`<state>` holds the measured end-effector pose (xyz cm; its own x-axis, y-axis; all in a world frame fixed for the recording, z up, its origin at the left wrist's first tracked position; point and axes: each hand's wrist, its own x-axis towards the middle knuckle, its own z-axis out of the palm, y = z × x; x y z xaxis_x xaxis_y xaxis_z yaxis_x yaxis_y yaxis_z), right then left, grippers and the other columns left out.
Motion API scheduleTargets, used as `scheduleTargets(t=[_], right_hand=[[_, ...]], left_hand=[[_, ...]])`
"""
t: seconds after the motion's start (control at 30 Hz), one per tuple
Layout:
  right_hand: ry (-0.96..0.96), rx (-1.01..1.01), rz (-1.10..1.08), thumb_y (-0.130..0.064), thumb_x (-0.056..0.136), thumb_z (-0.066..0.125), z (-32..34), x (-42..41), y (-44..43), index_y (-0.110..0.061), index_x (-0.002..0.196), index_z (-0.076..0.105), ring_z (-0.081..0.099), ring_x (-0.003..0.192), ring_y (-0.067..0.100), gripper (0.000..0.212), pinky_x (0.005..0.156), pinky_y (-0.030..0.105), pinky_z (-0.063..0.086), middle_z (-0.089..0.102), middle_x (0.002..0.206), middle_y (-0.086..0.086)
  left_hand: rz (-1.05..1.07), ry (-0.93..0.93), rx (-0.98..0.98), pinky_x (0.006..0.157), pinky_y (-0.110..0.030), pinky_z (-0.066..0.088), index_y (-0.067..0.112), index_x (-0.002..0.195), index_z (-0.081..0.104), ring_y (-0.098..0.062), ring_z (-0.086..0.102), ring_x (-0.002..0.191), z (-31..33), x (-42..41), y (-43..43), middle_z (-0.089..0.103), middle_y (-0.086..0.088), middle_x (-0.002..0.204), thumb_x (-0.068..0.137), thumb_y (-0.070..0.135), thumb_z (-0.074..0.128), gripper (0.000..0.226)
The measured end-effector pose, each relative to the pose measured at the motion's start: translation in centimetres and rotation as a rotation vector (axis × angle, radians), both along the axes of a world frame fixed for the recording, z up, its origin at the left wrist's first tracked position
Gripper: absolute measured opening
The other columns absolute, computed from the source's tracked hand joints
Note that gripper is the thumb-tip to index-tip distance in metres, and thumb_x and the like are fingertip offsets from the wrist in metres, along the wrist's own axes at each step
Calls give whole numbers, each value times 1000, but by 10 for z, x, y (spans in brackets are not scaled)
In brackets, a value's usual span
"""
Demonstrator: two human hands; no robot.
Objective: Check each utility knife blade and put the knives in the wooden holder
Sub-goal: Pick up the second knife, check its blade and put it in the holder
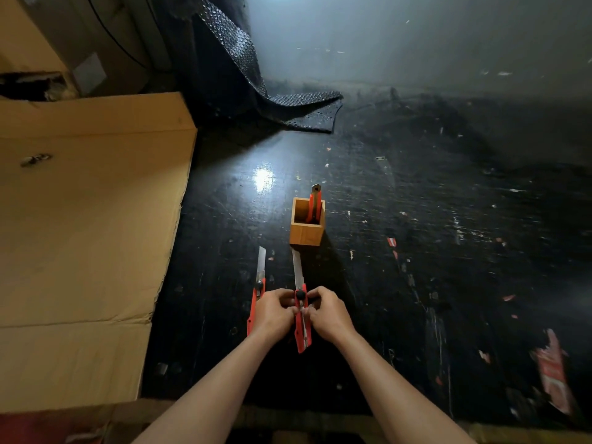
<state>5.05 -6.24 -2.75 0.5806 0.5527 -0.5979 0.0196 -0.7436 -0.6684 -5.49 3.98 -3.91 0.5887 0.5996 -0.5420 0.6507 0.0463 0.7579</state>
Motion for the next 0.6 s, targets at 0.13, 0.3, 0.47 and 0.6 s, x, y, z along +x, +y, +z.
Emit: scheduleTargets(t=[0.13,0.3,0.47,0.6], right_hand=[[-9,147,-31,-17,89,74,19,10,2,-27,103,64,73,79,8,20,68,28,62,71,94,-5],[-64,358,-60,-11,83,77,56,29,16,-25,100,67,76,89,17,24,78,47,64,77,96,2],[-95,531,-74,-4,86,74,107,55,34,-13,107,64,77,89,25,25,74,47,65,75,102,13],[-148,615,-68,0,89,70,149,74,45,-8,111,62,78,85,29,24,74,49,65,74,102,18]], left_hand=[[63,-122,4,88,-39,63,26,111,76,-9,75,97,18,4,5,79,7,101,85,7,78,32],[93,-298,82,80,-38,65,19,113,77,-8,77,91,59,20,23,80,5,98,84,1,78,34],[68,-451,14,82,-51,64,15,114,74,-27,78,95,107,44,53,78,-12,106,84,-7,74,38],[17,-545,-87,69,-42,65,7,122,67,-27,78,84,151,62,68,74,-23,109,88,-18,62,42]])
